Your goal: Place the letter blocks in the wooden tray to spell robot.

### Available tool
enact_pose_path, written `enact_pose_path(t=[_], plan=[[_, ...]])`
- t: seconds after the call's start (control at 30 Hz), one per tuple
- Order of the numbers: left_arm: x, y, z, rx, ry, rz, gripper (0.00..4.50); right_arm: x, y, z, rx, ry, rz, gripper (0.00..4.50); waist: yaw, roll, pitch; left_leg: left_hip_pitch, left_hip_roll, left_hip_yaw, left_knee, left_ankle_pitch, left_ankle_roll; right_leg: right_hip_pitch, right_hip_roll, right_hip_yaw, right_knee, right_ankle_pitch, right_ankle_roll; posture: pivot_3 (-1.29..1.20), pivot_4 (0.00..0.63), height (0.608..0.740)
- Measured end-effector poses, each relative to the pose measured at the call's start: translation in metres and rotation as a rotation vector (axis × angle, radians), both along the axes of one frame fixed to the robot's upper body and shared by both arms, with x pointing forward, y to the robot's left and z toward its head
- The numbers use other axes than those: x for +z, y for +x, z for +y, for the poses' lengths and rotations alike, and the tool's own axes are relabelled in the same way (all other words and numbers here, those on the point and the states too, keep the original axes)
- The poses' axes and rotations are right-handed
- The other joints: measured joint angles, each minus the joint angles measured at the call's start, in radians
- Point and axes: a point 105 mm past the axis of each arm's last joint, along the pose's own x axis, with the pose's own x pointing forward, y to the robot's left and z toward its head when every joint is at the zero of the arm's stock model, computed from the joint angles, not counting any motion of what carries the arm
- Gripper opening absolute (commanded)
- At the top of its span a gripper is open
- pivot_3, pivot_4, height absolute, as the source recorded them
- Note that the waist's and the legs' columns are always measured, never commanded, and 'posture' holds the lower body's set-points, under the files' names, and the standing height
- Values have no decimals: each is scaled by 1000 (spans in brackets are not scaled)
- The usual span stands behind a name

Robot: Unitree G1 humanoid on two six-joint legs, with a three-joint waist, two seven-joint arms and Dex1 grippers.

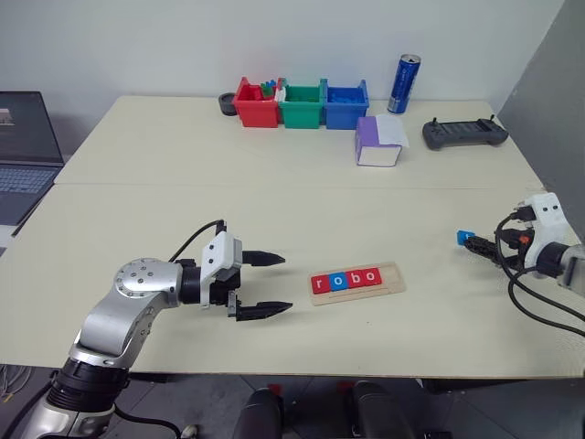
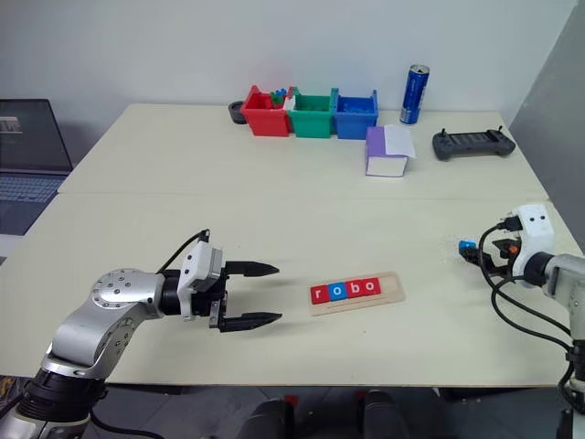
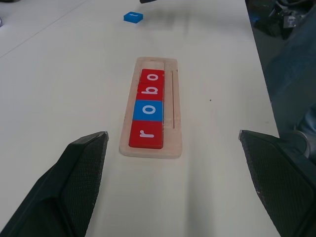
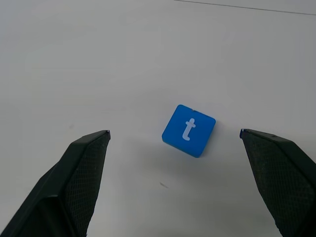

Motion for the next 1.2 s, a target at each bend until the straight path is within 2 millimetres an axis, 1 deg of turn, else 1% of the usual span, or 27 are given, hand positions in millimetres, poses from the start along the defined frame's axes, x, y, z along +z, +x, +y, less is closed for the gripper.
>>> enact_pose_path(t=[0.17,0.27,0.4,0.7,0.8,1.03,1.07,1.2], plan=[[0,0,0,1,0,1,4500,-7,4,0,-21,11,22,4481,0,0,0,0,0,0,0,0,0,0,0,0,0,0,0,0,150,740],[0,0,0,3,1,3,4500,-8,10,2,-30,9,25,4481,-1,0,0,0,0,0,0,0,0,0,0,0,0,0,0,0,150,740],[-1,0,0,12,2,11,4500,-16,19,2,-78,13,38,4481,-1,0,0,0,0,0,0,0,0,0,0,0,0,0,0,0,150,740],[0,-2,-2,17,3,16,4500,-29,22,3,-131,-6,61,4481,-1,0,0,0,0,0,0,0,0,0,0,0,0,0,0,0,150,740],[1,-3,-3,17,3,13,4500,-31,23,4,-148,-18,57,3935,-1,0,0,0,0,0,0,0,0,0,0,0,0,0,0,0,150,740],[1,-2,-3,20,4,12,4500,-32,22,7,-150,-30,52,1562,-2,0,0,0,0,0,0,0,0,0,0,0,0,0,0,0,150,740],[1,-2,-3,21,4,13,4500,-32,22,7,-150,-30,52,1460,-2,0,0,0,0,0,0,0,0,0,0,0,0,0,0,0,150,740],[1,-2,-3,27,5,20,4500,-32,22,7,-150,-32,52,1464,-2,0,0,0,0,0,0,0,0,0,0,0,0,0,0,0,150,740]])
